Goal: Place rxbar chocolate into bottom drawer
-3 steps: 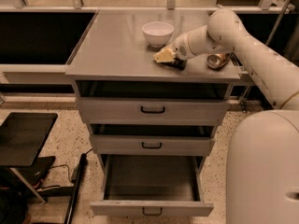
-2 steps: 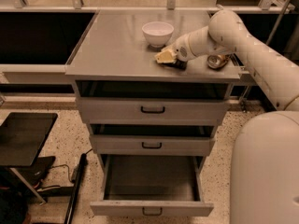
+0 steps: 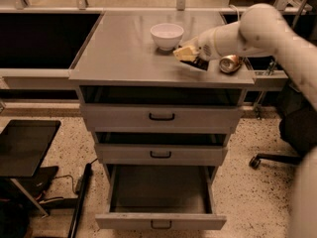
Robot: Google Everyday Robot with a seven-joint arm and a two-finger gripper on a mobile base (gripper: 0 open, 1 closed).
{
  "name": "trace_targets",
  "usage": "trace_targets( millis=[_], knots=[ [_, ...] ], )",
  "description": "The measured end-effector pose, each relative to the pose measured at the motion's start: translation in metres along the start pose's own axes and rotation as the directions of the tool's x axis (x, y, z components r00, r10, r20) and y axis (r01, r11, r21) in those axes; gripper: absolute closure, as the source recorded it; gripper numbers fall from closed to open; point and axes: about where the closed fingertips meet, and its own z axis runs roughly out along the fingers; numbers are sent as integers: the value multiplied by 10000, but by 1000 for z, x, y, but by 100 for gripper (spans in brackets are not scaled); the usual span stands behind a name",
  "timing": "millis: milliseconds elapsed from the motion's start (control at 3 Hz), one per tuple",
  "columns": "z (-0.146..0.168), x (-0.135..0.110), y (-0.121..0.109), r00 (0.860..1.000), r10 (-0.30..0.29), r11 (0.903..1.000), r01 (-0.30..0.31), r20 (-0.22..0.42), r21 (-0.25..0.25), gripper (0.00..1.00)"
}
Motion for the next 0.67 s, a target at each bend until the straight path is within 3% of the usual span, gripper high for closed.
trace_targets(
  millis=[333,667],
  knots=[
    [-86,-43,57,9955,90,9997,-109,946,195,100],
    [-150,-58,149,9938,514,9982,-480,991,-365,100]
  ],
)
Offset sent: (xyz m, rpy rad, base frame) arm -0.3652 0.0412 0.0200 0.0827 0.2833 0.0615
